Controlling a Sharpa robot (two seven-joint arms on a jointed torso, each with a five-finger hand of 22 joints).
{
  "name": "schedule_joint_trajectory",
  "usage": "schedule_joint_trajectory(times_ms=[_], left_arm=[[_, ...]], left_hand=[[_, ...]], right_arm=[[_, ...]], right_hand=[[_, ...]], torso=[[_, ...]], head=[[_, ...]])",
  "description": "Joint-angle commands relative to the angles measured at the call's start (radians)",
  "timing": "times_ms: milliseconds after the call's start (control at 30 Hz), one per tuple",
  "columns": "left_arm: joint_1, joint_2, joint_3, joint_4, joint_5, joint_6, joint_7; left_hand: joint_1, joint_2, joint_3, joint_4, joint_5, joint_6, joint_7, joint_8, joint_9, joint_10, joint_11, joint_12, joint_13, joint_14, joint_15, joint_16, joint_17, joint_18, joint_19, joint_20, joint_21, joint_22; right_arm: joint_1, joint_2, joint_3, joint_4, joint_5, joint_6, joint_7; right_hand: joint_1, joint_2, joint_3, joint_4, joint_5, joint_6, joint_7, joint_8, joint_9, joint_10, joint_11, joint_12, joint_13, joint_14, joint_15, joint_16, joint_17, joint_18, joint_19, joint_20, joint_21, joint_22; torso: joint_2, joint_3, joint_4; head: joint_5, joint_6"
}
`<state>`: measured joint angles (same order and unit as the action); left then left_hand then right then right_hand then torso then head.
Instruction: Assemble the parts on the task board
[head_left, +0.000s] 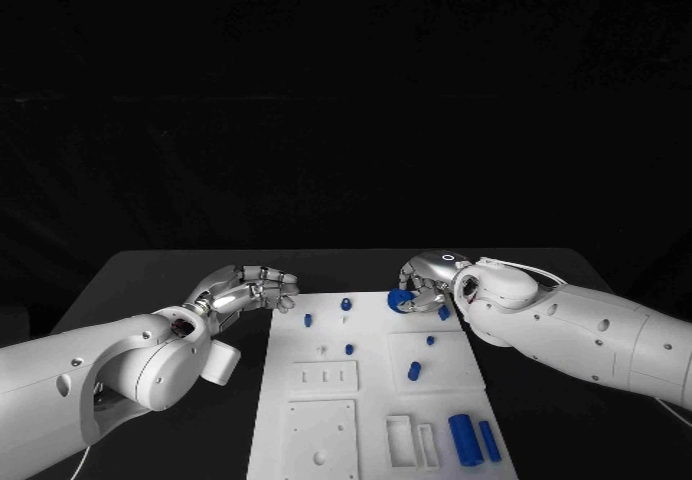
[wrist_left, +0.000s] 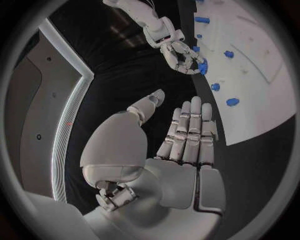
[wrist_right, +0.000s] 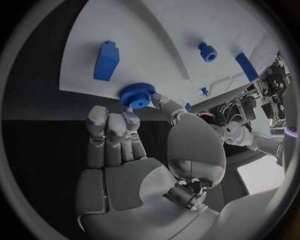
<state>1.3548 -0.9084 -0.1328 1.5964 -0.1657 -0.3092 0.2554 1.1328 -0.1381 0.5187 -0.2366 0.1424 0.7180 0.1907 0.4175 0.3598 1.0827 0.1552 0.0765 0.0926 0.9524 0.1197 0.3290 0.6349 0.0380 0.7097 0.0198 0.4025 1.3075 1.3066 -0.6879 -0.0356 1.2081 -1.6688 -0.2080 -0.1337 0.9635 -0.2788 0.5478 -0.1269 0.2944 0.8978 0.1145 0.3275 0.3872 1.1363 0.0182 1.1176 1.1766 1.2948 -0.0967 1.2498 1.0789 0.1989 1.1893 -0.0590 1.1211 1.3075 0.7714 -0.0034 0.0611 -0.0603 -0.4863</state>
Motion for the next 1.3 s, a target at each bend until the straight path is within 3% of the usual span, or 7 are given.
schedule_joint_trajectory(times_ms=[33,133,267,433,733,900,1300], left_arm=[[0.002,0.0,0.001,0.003,-0.003,0.002,0.007],[0.002,-0.001,0.001,0.004,-0.004,0.002,0.007],[0.002,-0.001,0.001,0.004,-0.004,0.002,0.006],[0.002,-0.002,0.001,0.005,-0.005,0.002,0.006],[0.002,-0.003,0.001,0.004,-0.005,0.0,0.006],[0.002,-0.005,0.001,0.005,-0.005,0.0,0.006],[0.002,-0.005,0.001,0.004,-0.005,-0.002,0.009]], left_hand=[[-0.009,0.002,0.002,-0.005,-0.001,0.007,0.009,-0.007,0.001,0.008,0.001,-0.003,-0.001,-0.001,0.005,-0.004,0.001,0.014,-0.003,0.005,0.0,0.019],[-0.009,0.002,0.002,-0.005,-0.001,0.007,0.009,-0.007,0.001,0.008,0.001,-0.003,-0.001,-0.001,0.005,-0.004,0.001,0.014,-0.004,0.005,0.0,0.019],[-0.009,0.002,0.002,-0.005,-0.001,0.007,0.009,-0.007,0.002,0.008,0.001,-0.003,-0.001,-0.001,0.005,-0.004,0.001,0.014,-0.004,0.005,0.0,0.019],[-0.009,0.002,0.002,-0.005,-0.001,0.008,0.009,-0.007,0.002,0.008,0.001,-0.003,-0.001,-0.001,0.005,-0.004,0.001,0.014,-0.004,0.005,0.0,0.019],[-0.009,0.002,0.003,-0.005,-0.001,0.008,0.009,-0.007,0.002,0.009,0.001,-0.003,-0.001,-0.001,0.005,-0.005,0.002,0.014,-0.004,0.005,0.0,0.019],[-0.009,0.002,0.003,-0.006,-0.001,0.008,0.009,-0.007,0.002,0.009,0.001,-0.004,-0.001,-0.001,0.005,-0.005,0.002,0.014,-0.004,0.005,0.0,0.019],[-0.009,0.002,0.003,-0.006,-0.001,0.008,0.009,-0.008,0.003,0.009,0.001,-0.004,-0.001,-0.002,0.006,-0.005,0.002,0.014,-0.004,0.005,0.0,0.019]], right_arm=[[-0.008,0.004,-0.006,-0.003,-0.006,0.045,0.0],[-0.008,0.004,-0.006,-0.004,-0.011,0.05,-0.002],[-0.009,0.004,-0.006,-0.007,-0.028,0.051,-0.005],[-0.01,0.007,-0.009,-0.007,-0.045,0.048,-0.01],[-0.018,0.006,-0.013,-0.007,-0.063,0.052,-0.016],[-0.02,0.003,-0.013,-0.004,-0.062,0.055,-0.016],[-0.02,-0.012,-0.013,0.05,-0.167,-0.054,-0.051]], right_hand=[[0.002,0.004,-0.001,0.001,-0.014,0.023,0.012,0.004,0.0,-0.004,-0.005,-0.003,0.001,0.004,0.002,-0.006,0.002,0.063,0.001,-0.01,0.0,0.014],[0.021,0.008,0.01,-0.003,-0.038,0.029,0.01,0.007,0.002,-0.002,-0.006,-0.002,0.0,0.005,0.001,-0.007,0.004,0.063,0.001,-0.011,0.0,0.014],[0.075,0.007,0.064,-0.011,-0.121,0.037,0.008,0.008,0.002,0.002,-0.008,-0.003,-0.001,0.008,-0.001,-0.01,0.007,0.063,0.003,-0.011,-0.001,0.014],[0.125,0.006,0.137,-0.021,-0.185,0.044,0.008,0.007,0.001,0.006,-0.008,-0.004,-0.002,0.011,0.0,-0.013,0.01,0.063,0.004,-0.007,-0.001,0.015],[0.13,0.0,0.156,-0.032,-0.199,0.051,0.007,0.009,0.002,0.011,-0.009,-0.003,-0.002,0.014,0.0,-0.011,0.015,0.063,0.006,-0.003,0.003,0.017],[0.134,0.003,0.174,-0.039,-0.179,0.057,0.006,0.01,0.002,0.014,-0.01,-0.004,-0.003,0.016,-0.001,-0.011,0.019,0.063,0.007,-0.001,0.005,0.017],[0.121,0.003,0.189,-0.038,-0.143,0.077,0.0,0.018,0.006,0.025,-0.015,-0.001,-0.003,0.025,-0.006,-0.006,0.03,0.063,0.014,0.0,0.01,0.017]], torso=[[0.0,0.0001,-0.0007],[0.0,0.0,-0.0009],[0.0,0.0001,-0.0003],[0.0,0.0002,-0.0008],[0.0,0.0005,0.0003],[0.0,0.0003,-0.0009],[0.0,0.0005,-0.0009]], head=[[0.0,0.001],[0.0,-0.001],[-0.002,-0.002],[-0.002,-0.002],[-0.002,-0.002],[-0.001,-0.002],[0.001,0.0]])
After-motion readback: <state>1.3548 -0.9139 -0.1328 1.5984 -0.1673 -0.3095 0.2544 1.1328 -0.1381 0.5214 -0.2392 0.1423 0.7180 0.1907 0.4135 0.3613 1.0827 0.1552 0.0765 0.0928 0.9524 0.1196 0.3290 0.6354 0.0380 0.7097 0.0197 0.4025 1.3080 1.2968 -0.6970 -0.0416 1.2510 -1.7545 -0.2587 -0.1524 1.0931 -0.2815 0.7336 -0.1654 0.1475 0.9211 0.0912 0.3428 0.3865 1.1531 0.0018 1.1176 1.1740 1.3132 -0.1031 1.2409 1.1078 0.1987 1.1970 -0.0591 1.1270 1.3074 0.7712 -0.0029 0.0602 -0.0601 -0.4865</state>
